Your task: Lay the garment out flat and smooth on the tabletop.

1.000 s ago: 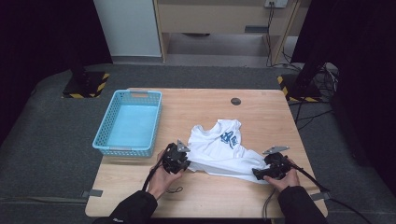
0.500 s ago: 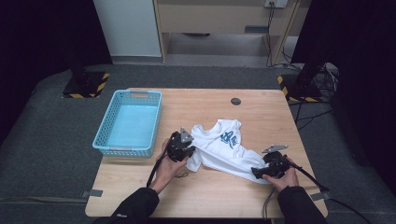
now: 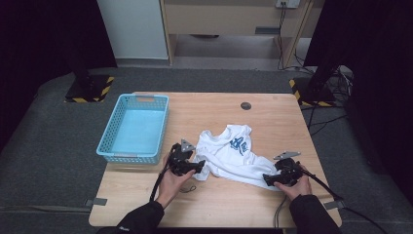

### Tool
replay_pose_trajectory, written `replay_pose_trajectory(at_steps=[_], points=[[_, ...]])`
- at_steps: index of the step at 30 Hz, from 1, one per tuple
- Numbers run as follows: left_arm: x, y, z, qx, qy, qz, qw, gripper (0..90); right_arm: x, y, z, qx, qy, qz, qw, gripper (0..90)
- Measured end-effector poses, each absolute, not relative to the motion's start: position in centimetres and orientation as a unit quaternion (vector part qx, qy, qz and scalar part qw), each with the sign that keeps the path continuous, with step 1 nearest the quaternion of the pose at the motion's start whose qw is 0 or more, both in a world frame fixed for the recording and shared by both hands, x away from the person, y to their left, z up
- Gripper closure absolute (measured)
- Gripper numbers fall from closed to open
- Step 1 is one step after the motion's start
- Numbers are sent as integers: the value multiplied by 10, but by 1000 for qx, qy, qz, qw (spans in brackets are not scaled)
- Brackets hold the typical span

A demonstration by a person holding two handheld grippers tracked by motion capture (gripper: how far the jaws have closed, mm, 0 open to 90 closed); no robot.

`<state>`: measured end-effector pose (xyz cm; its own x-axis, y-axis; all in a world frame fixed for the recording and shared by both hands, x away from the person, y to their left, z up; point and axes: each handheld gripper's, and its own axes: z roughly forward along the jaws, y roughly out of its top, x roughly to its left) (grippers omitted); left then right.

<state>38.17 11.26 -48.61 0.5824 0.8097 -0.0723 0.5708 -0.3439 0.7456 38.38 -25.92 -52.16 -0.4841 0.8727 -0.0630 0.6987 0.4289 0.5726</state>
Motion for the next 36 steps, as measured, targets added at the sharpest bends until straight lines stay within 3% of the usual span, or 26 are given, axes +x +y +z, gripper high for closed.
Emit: replay_pose_trajectory(at_steps=[3, 11, 14, 16, 20, 25, 26, 30, 36], points=[[370, 109, -482, 803, 427, 149, 388, 427, 384, -259, -522, 476, 826, 244, 178, 77], [368, 92, -507, 812, 454, 70, 359, 387, 383, -260, -522, 478, 826, 245, 174, 79], [364, 85, -515, 824, 446, 93, 336, 386, 383, -260, -522, 478, 826, 245, 173, 80], [361, 81, -518, 825, 448, 118, 322, 329, 383, -260, -522, 477, 826, 245, 173, 80], [361, 79, -520, 836, 428, 126, 319, 371, 383, -260, -522, 477, 826, 245, 174, 82], [362, 81, -519, 829, 437, 109, 331, 391, 383, -260, -521, 476, 827, 245, 172, 83], [361, 80, -518, 827, 442, 108, 330, 433, 383, -260, -522, 476, 827, 245, 173, 84], [357, 80, -514, 816, 458, 124, 331, 454, 383, -260, -522, 476, 827, 246, 172, 86], [361, 77, -514, 794, 478, 99, 363, 522, 383, -260, -522, 475, 827, 246, 171, 90]])
